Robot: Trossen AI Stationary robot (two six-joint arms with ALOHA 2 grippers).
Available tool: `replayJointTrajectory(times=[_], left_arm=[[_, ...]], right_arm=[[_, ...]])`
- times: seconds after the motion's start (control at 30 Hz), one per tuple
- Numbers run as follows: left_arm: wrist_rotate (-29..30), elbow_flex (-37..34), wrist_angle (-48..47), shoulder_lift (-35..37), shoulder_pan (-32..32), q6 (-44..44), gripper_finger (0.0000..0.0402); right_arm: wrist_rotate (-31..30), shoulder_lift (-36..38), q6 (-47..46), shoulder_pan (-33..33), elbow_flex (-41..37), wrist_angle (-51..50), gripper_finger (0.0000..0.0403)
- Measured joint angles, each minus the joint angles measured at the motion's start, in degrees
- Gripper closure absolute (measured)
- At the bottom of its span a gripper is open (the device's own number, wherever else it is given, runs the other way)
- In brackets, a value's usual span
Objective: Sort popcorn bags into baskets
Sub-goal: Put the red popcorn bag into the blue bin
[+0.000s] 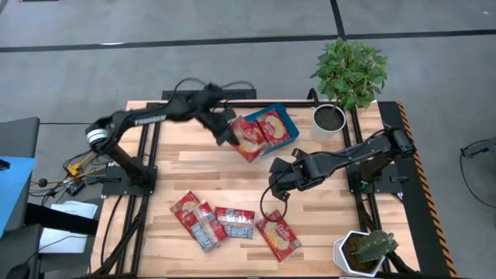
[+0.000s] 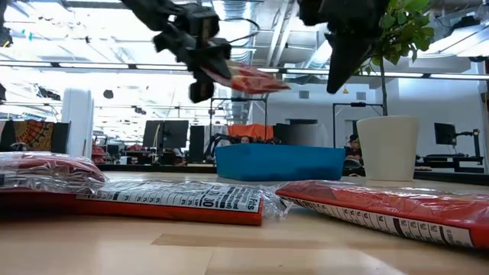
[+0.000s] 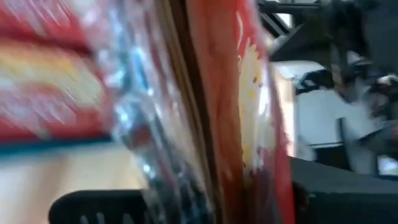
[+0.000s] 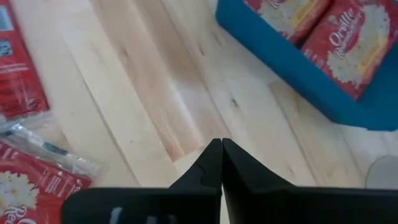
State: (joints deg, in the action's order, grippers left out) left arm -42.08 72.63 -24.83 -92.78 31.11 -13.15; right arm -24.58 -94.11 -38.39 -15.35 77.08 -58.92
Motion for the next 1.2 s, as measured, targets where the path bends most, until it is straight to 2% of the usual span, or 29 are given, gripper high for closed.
replayJointTrajectory(times=[0.2, 0.37, 0.6, 0.9, 1.03, 1.2], left_arm=[[2.5, 18.6, -15.8, -13.1, 3.1, 16.0, 0.0396], [3.2, 27.2, -22.5, -22.1, 4.2, 22.6, 0.0391], [9.0, 28.6, -22.8, -28.4, 4.8, 24.3, 0.0373], [12.8, 28.6, -23.3, -29.2, 4.1, 26.1, 0.0365], [13.0, 28.6, -23.3, -29.2, 4.1, 26.0, 0.0325], [18.0, 28.8, -25.0, -29.2, 4.3, 27.1, 0.0249]], right_arm=[[0.0, 0.1, -0.4, -1.0, 0.1, -0.8, 0.0388], [0.0, 0.1, -1.8, -1.6, 0.1, -0.8, 0.0377], [-0.7, 0.1, -4.6, -3.0, 0.1, -1.1, 0.0386], [-1.0, 0.1, -4.9, -3.4, 0.1, -1.9, 0.0374], [-1.0, 0.1, -4.9, -3.3, 0.1, -2.4, 0.0369], [-1.2, 0.1, -4.8, -3.3, 0.1, -2.4, 0.0380]])
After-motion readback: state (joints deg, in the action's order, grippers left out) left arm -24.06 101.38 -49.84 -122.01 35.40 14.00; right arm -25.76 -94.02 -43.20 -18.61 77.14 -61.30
